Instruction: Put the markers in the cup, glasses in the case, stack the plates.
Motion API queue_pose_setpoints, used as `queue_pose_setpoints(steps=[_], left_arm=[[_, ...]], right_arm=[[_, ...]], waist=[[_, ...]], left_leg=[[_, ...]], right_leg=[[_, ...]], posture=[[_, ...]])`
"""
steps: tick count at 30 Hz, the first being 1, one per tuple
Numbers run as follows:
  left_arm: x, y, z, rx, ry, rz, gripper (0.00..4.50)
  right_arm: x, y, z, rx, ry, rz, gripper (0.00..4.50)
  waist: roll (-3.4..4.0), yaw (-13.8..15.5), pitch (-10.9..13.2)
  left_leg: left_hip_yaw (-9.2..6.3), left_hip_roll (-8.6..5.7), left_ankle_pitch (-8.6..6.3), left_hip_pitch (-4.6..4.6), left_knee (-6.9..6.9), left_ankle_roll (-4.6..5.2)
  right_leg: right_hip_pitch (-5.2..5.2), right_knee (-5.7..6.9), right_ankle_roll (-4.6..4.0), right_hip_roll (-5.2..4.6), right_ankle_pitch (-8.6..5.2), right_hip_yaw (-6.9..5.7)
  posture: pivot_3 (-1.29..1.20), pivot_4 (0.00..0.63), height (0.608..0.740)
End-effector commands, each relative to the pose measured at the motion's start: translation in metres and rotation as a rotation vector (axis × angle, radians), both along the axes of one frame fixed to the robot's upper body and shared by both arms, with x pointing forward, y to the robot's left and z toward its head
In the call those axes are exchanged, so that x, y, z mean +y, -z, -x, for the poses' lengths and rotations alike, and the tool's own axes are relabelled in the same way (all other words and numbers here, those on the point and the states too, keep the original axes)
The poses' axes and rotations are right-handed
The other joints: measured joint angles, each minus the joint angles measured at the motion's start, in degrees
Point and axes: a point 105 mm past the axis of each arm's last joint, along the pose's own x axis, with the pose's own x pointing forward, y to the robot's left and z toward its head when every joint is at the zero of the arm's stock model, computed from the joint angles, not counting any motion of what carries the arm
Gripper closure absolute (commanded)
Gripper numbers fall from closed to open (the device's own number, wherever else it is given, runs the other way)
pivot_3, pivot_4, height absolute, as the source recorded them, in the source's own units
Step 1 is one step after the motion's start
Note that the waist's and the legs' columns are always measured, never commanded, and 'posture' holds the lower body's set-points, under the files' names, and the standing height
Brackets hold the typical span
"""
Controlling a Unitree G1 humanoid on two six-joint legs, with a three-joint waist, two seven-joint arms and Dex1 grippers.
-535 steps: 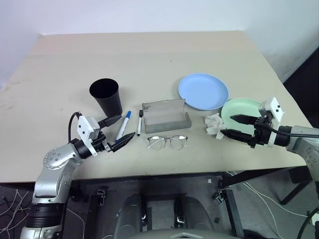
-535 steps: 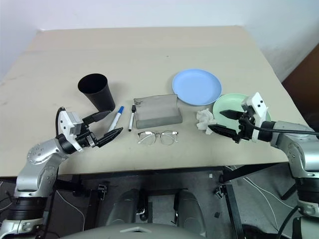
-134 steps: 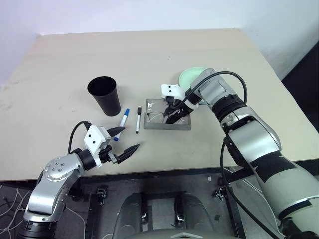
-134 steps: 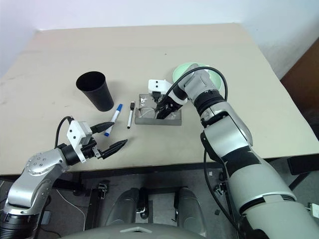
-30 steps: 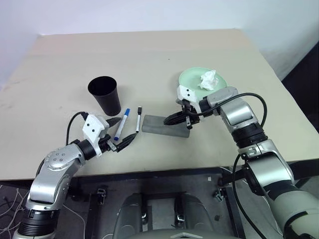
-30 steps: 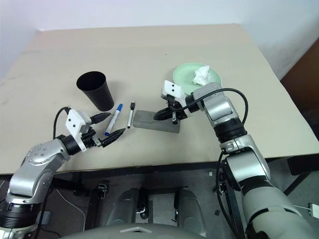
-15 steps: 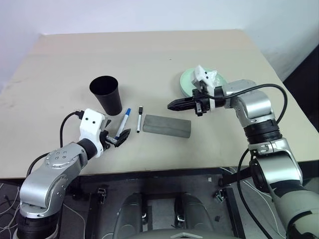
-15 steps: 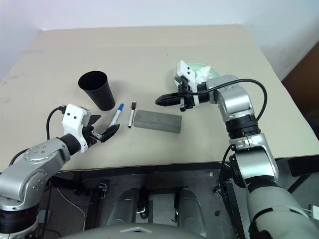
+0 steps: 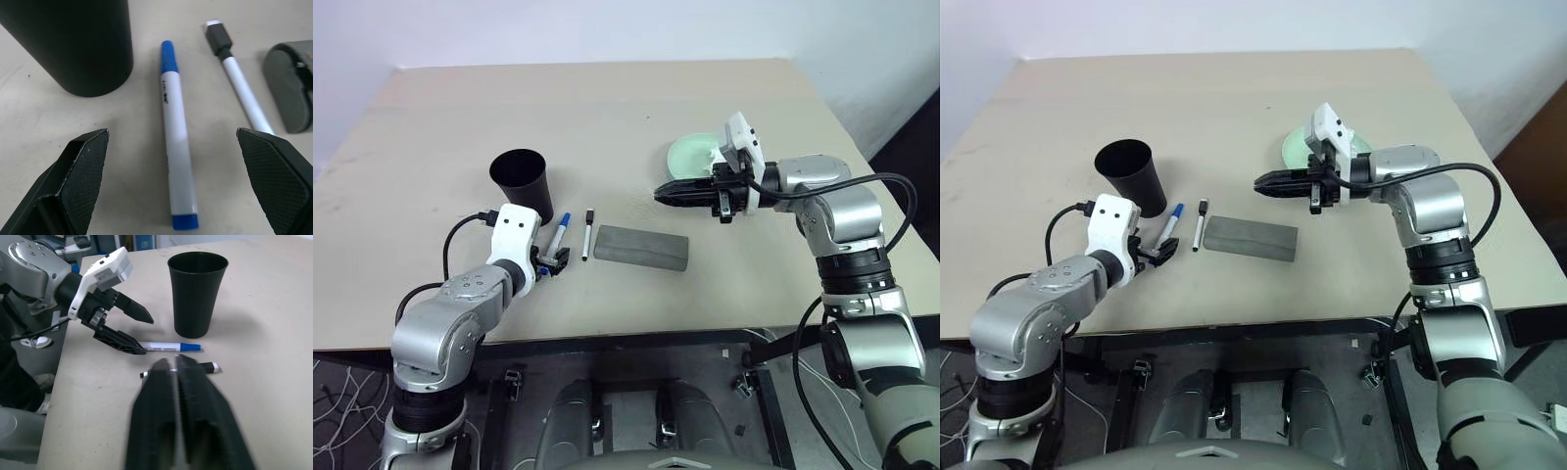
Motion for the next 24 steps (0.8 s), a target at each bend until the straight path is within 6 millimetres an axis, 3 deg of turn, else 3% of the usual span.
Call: queue_pose_setpoints(steps=[1, 8, 19, 24], left_arm=[[0.004, -0.011, -0.007, -0.044, -0.024, -0.012, 0.10], [-0.004, -0.010, -0.010, -0.037, 0.011, -0.011, 0.10], [0.000, -0.006, -0.014, 0.017, -0.020, -0.016, 0.10], [0.006, 0.003, -0.011, 0.094, -0.054, -0.008, 1.67]], right_arm=[[-0.005, -0.013, 0.006, -0.052, 0.002, -0.023, 2.88], [-0.009, -0.009, -0.002, -0.048, 0.091, -0.020, 0.53], [-0.006, -0.001, -0.006, -0.032, 0.136, -0.016, 0.53], [-0.008, 0.000, -0.009, -0.028, 0.153, -0.013, 0.49]], waist=[[0.00, 0.0, 0.0], [0.00, 0.0, 0.0], [-0.01, 0.0, 0.0], [-0.01, 0.0, 0.0]], left_leg=[[0.00, 0.00, 0.00, 0.00, 0.00, 0.00], [-0.01, 0.01, 0.01, 0.00, -0.01, -0.01], [0.00, -0.01, 0.02, -0.01, -0.01, 0.01], [0.00, -0.02, 0.03, -0.01, -0.01, 0.02]], right_leg=[[0.00, 0.00, 0.00, 0.00, 0.00, 0.00], [0.00, -0.01, 0.00, -0.01, 0.00, 0.00], [0.00, -0.02, 0.00, -0.02, 0.00, 0.00], [0.00, -0.02, 0.00, -0.02, 0.00, -0.01]], posture=[[0.00, 0.150, 0.701], [0.00, 0.150, 0.701], [0.00, 0.150, 0.701], [0.00, 0.150, 0.701]])
